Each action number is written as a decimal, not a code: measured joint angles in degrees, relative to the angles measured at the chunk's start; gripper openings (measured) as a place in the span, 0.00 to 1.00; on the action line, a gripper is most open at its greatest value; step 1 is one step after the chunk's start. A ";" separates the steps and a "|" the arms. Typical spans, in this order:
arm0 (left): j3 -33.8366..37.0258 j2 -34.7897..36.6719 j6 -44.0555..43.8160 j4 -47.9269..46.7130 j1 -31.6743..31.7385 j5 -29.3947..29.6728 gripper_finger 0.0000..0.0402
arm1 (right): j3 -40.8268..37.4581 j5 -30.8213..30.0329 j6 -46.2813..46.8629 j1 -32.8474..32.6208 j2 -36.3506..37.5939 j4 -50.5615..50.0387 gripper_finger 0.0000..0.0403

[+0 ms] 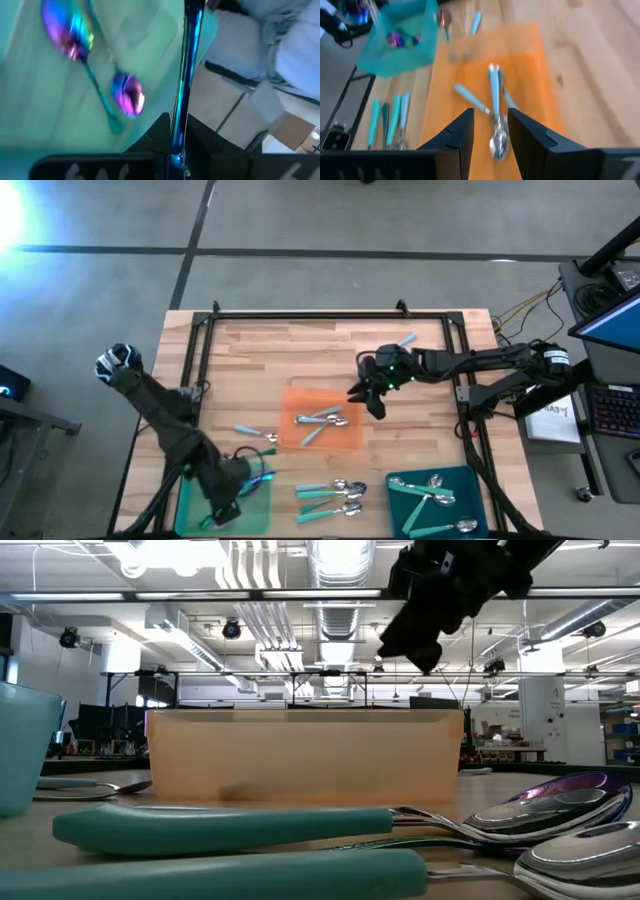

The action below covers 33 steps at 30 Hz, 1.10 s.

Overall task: Sort silverware by color (type)
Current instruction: Put the violet spoon into the green bin, then put the blue spoon into the orange bin

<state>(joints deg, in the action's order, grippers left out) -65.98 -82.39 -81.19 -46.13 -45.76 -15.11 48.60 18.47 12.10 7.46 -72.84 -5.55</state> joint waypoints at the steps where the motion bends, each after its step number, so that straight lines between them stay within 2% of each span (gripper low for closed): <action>1: 0.00 0.00 -1.06 -0.54 -0.91 0.04 0.05 | 0.00 -0.01 0.08 -0.37 0.00 -1.09 0.27; 8: 0.07 -0.02 -3.85 -3.87 -3.09 -0.09 0.06 | -0.02 -0.01 1.57 -4.40 0.00 -5.21 0.24; 22: 0.11 -0.04 -6.68 -10.14 -3.32 -0.37 0.15 | -0.07 0.01 4.89 -10.38 0.07 -8.11 0.20; 27: 0.11 -0.07 -3.01 -12.42 -2.97 4.33 0.19 | -0.07 -0.03 4.66 -10.32 0.09 -7.99 0.21; 30: 0.11 -0.07 0.68 -15.85 -1.77 10.17 0.22 | -0.07 -0.03 4.40 -10.20 0.09 -7.82 0.20; 33: 0.15 -0.07 2.87 -23.06 0.99 16.77 0.24 | -0.07 -0.10 4.38 -10.20 0.09 -7.64 0.20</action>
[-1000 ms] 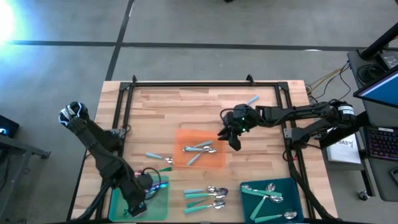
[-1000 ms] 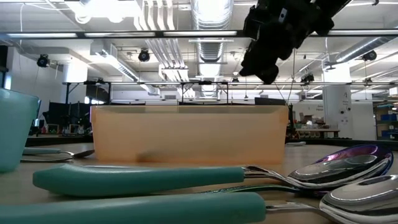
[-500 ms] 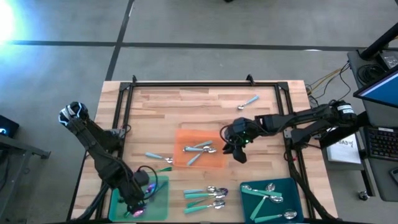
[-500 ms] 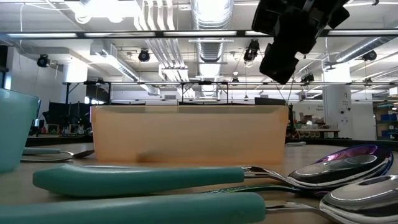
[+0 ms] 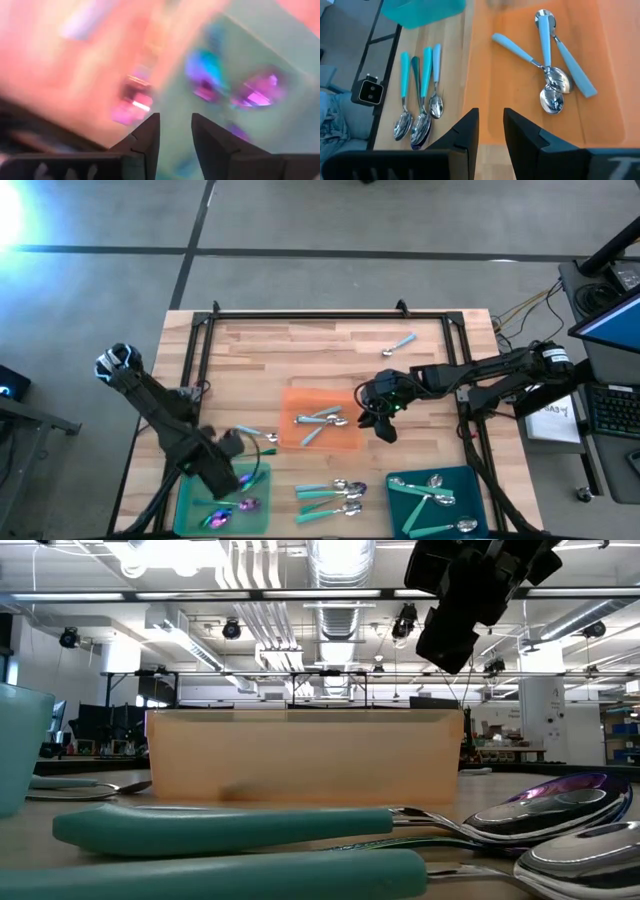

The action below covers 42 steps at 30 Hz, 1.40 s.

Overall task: Sort silverware by color (type)
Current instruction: Put the blue spoon into the orange bin

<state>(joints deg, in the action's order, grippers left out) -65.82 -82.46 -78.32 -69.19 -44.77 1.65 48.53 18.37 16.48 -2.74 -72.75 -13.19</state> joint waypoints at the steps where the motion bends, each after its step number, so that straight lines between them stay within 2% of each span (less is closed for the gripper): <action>1: 0.33 0.00 0.07 -2.64 1.39 1.68 0.24 | 0.00 -0.14 0.01 0.00 0.00 0.04 0.20; 4: 1.81 0.00 3.21 -8.36 5.99 3.71 0.25 | 0.00 -0.24 0.03 0.00 0.00 0.04 0.21; 6: 3.51 0.00 9.22 -7.35 9.22 3.44 0.25 | 0.00 -0.34 0.06 0.00 0.00 0.04 0.21; 11: 8.62 0.00 25.55 5.18 16.73 0.94 0.26 | 0.00 -0.39 0.55 0.00 0.00 0.02 0.20; 15: 12.65 -0.02 33.25 10.77 21.03 0.91 0.26 | 0.00 -0.39 0.60 0.00 0.00 0.02 0.19; 25: 23.45 -0.02 38.01 17.65 24.64 1.07 0.26 | 0.00 -0.39 0.66 0.00 0.00 0.01 0.19; 36: 26.95 -0.02 38.22 22.18 24.65 3.01 0.26 | 0.00 -0.43 0.29 0.02 0.00 0.21 0.19; 42: 30.35 0.30 39.22 28.43 24.65 2.27 0.26 | 0.00 -0.46 0.20 0.02 0.00 0.19 0.18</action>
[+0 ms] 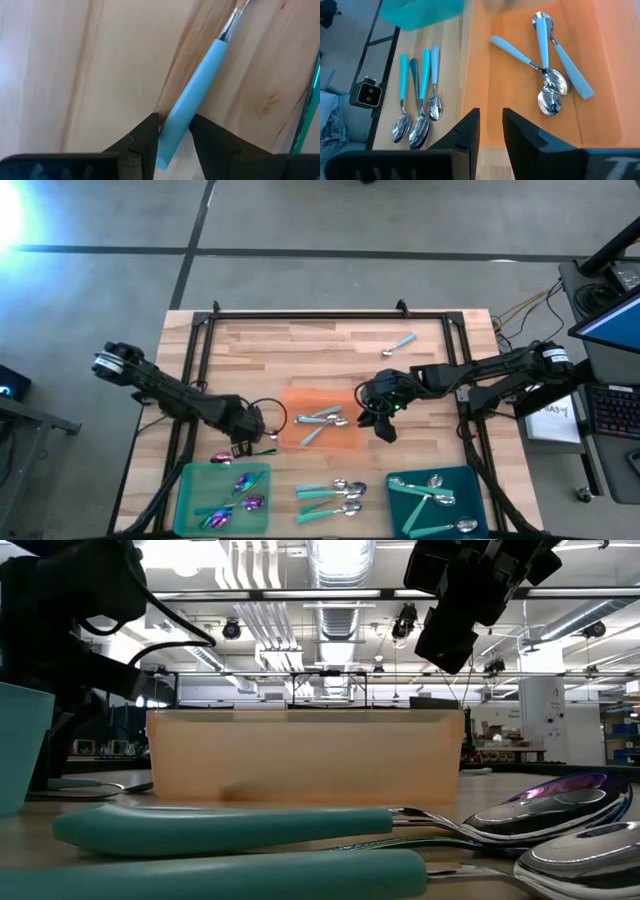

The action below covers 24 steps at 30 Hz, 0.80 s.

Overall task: Sort silverware by color (type)
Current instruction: Put the blue spoon into the orange bin

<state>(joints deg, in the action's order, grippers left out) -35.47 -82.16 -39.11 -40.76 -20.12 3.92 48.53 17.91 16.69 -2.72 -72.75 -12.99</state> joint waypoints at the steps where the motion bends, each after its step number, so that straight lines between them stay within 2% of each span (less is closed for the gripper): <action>1: 0.42 0.05 -0.19 0.50 0.00 -0.17 0.26 | 0.00 0.00 -0.02 0.00 0.00 0.00 0.18; 6: 0.74 -0.03 -6.00 -0.29 0.04 -0.33 0.23 | 0.00 0.00 -0.14 0.00 0.00 -0.02 0.18; 12: 0.42 -0.10 -19.49 -1.29 0.02 -0.61 0.08 | 0.00 -0.02 -0.16 0.00 0.00 -0.02 0.18; 18: -0.53 -0.26 -28.87 -1.94 0.00 0.17 0.07 | 0.00 -0.02 -0.18 0.00 0.00 -0.02 0.18; 21: -2.25 -0.26 -31.33 -2.57 -0.11 4.97 0.07 | 0.00 -0.02 -0.20 0.00 0.02 0.19 0.18; 24: -5.09 0.05 -32.59 -1.74 0.35 16.20 0.07 | 0.00 -0.09 -0.20 0.00 0.02 2.37 0.18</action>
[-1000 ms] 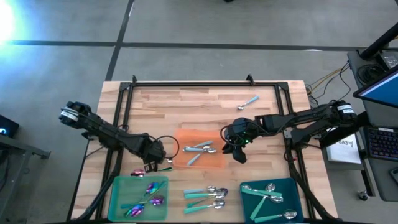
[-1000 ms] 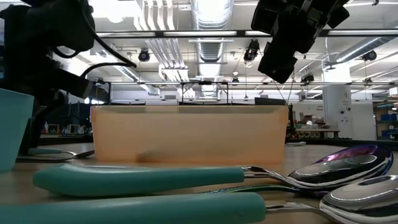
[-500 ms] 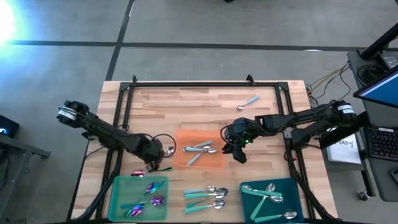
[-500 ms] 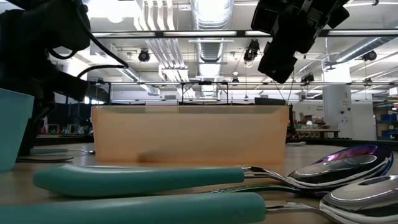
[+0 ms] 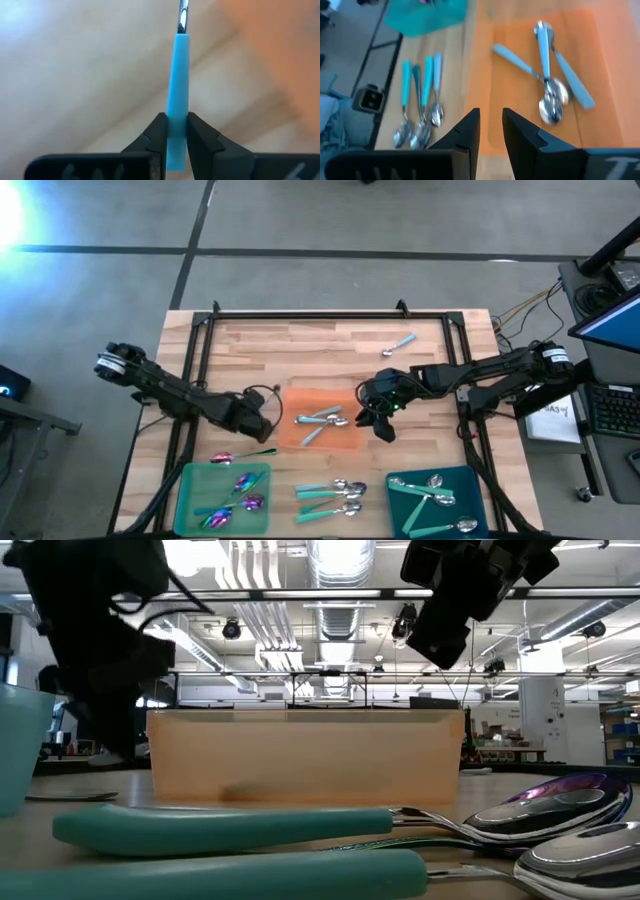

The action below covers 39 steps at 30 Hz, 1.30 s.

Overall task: Sort silverware by color (type)
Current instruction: Put the blue spoon into the orange bin

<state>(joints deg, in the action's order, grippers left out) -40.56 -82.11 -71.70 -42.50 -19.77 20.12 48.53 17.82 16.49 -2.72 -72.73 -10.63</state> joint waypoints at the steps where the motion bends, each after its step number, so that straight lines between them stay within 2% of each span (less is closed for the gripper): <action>1: -0.81 0.00 -0.30 -0.26 -0.15 1.88 0.07 | 0.00 -0.02 0.00 0.00 0.00 1.18 0.18; 8: -8.08 -0.14 -0.26 -0.94 -0.20 15.82 0.07 | 0.00 -0.17 -0.01 -0.01 0.00 13.75 0.18; 11: -12.83 -0.24 3.27 0.45 -0.38 22.81 0.07 | 0.00 -1.49 -0.02 -0.02 0.00 18.62 0.18; 13: -15.61 -0.35 6.76 4.19 -0.58 27.92 0.07 | 0.00 -1.49 -0.58 -0.02 0.04 19.97 0.18; 16: -17.84 -0.68 15.96 16.39 -1.06 32.90 0.07 | 0.00 -1.47 -2.14 -0.02 0.04 19.97 0.18; 19: -17.65 -1.74 26.59 32.04 -1.44 32.61 0.08 | 0.00 -1.46 -2.17 -0.02 0.04 20.85 0.18; 22: -17.12 -3.15 32.52 42.12 -1.55 31.16 0.08 | 0.00 -1.46 -1.37 0.00 0.04 22.68 0.18; 32: -16.91 -8.31 34.97 51.75 -1.83 29.83 0.08 | 3.54 -3.52 -3.65 0.18 0.04 23.09 0.11; 39: -16.91 -8.74 41.38 56.98 -2.71 32.20 0.08 | 4.00 -4.53 -5.40 1.56 0.02 22.91 0.21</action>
<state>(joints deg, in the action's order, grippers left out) -57.47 -90.85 -30.32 14.48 -22.48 52.32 52.53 13.29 11.09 -1.16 -72.71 12.28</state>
